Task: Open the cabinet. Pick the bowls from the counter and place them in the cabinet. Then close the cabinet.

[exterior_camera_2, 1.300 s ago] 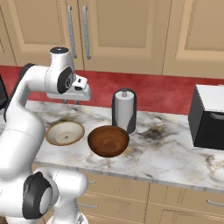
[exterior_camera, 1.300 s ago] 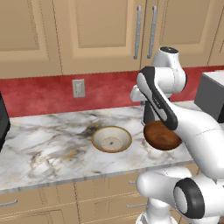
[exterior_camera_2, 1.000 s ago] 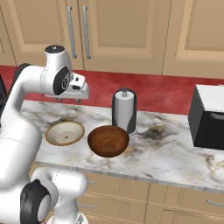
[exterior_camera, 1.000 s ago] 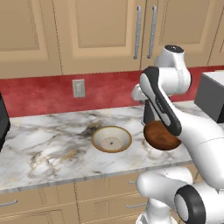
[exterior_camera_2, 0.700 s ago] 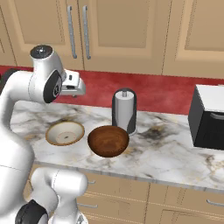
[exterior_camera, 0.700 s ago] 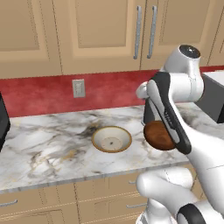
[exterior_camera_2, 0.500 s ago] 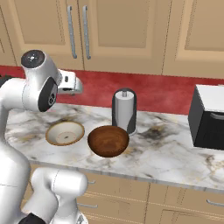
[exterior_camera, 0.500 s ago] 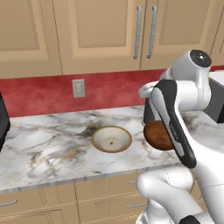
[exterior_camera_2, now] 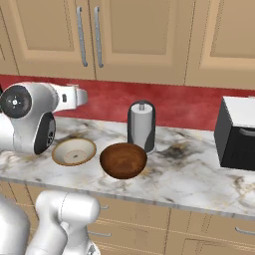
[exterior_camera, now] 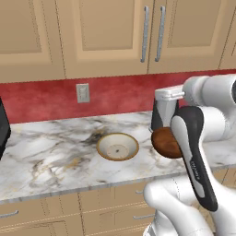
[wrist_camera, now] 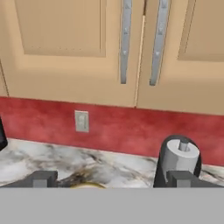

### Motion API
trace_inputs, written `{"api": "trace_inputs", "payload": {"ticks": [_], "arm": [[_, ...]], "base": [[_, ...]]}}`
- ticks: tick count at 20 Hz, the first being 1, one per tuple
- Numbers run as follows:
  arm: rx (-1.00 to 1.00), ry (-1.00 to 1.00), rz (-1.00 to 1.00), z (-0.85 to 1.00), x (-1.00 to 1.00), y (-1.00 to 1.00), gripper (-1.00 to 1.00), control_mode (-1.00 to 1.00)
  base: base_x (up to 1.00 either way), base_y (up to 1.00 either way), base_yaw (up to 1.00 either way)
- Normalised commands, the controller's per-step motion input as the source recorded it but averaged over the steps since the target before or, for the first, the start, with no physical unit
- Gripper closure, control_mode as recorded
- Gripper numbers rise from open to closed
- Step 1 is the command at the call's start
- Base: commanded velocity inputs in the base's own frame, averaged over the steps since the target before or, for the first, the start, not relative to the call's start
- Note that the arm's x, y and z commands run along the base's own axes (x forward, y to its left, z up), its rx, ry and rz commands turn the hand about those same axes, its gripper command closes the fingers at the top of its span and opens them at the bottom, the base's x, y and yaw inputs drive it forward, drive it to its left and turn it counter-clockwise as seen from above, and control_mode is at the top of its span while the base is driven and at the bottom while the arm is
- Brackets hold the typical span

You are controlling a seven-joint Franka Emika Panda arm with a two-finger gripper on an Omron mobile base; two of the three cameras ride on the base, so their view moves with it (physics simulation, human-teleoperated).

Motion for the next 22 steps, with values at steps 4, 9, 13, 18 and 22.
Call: {"api": "trace_inputs", "payload": {"ticks": [4, 9, 13, 18, 22], "arm": [[0.09, -0.32, 0.0, 0.42, -0.09, 0.0, -1.0, -1.0], [0.07, -0.28, 0.0, 0.44, 0.0, 0.0, -1.0, -1.0], [0.03, -0.25, 0.0, 0.33, -0.03, 0.0, -1.0, -1.0], [0.0, -0.06, 0.0, 0.08, -0.01, 0.0, -1.0, -1.0], [0.0, -0.06, 0.0, 0.24, 0.08, 0.0, -1.0, -1.0]], "base": [[0.0, 0.0, 0.0], [0.0, 0.0, 0.0], [0.0, 0.0, 0.0], [0.0, 0.0, 0.0], [0.0, 0.0, 0.0]]}}
